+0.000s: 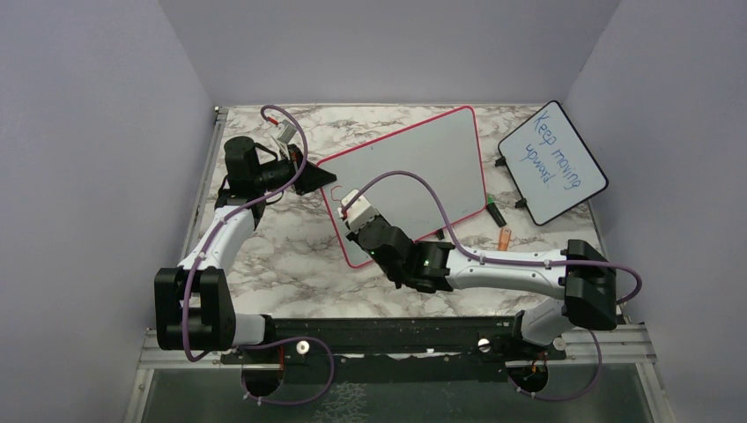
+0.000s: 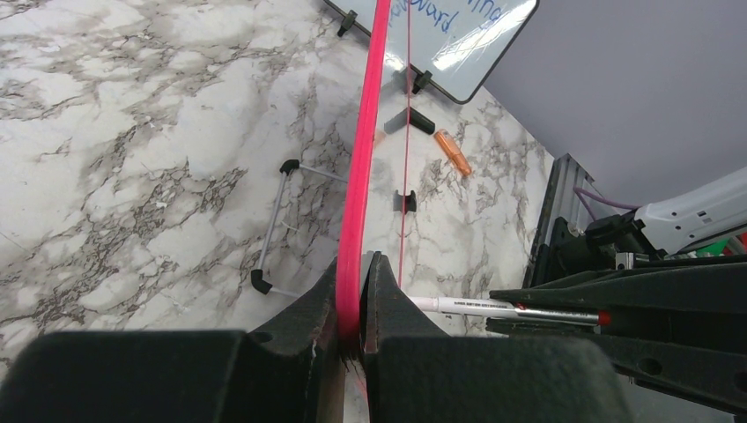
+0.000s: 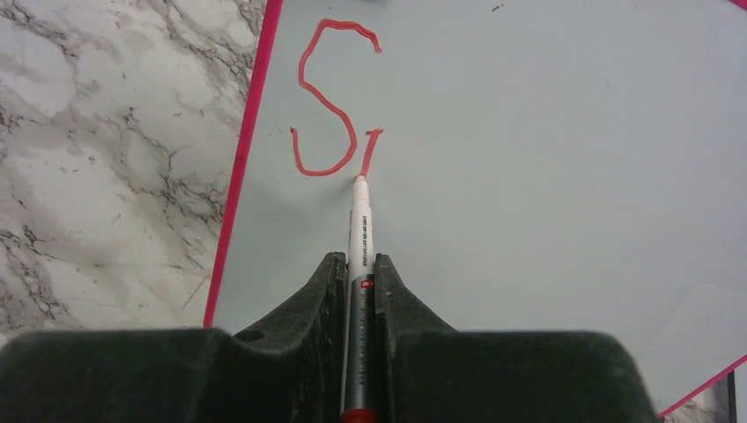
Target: Write a sentence on the whiteboard
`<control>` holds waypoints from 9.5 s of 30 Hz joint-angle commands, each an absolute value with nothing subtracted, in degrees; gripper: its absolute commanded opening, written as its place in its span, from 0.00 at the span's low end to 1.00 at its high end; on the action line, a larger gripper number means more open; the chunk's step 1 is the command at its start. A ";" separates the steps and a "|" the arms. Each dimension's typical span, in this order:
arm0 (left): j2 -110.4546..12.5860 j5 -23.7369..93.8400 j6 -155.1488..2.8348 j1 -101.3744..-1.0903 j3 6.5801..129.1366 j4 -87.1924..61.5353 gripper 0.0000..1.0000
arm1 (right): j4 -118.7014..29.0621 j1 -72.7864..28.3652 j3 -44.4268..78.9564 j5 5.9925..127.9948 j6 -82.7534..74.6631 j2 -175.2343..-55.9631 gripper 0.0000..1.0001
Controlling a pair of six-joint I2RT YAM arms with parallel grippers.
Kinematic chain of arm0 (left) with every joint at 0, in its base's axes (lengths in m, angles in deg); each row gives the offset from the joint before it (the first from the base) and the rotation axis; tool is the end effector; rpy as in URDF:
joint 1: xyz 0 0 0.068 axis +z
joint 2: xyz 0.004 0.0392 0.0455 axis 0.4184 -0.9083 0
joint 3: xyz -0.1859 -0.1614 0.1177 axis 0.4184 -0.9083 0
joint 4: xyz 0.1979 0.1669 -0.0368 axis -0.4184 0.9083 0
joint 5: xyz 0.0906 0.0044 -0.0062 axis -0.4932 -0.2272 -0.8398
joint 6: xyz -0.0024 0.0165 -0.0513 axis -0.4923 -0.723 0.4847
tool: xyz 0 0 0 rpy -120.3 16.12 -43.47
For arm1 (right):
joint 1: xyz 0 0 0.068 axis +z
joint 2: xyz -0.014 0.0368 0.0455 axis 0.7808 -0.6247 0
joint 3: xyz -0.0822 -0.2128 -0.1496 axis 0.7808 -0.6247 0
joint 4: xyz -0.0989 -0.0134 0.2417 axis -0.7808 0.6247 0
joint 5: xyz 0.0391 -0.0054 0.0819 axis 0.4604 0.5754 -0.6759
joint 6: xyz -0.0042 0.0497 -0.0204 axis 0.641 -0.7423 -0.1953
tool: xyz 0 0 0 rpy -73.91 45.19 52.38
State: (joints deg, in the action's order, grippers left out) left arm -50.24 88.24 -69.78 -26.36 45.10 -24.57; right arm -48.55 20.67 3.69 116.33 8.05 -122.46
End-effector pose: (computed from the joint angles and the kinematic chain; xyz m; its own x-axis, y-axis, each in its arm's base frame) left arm 0.2921 -0.0396 0.2903 -0.4888 -0.1335 -0.8621 0.7535 0.4334 -0.4943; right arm 0.1305 0.3255 0.2854 -0.0709 -0.4411 -0.8946 -0.5294 0.7768 -0.3410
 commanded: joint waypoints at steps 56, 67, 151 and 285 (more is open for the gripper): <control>-50.80 84.59 -75.43 -27.58 44.12 -21.41 0.00 | -52.63 19.77 1.33 120.59 9.14 -121.24 0.01; -50.82 84.27 -75.43 -27.61 44.03 -21.40 0.00 | -53.98 19.77 1.46 119.16 11.44 -119.16 0.01; -51.17 84.10 -75.34 -27.59 44.03 -21.39 0.00 | -49.11 19.23 -0.78 115.88 6.64 -120.60 0.01; -51.42 83.15 -75.26 -27.77 44.11 -21.01 0.00 | -58.88 13.97 0.30 113.75 8.21 -119.55 0.01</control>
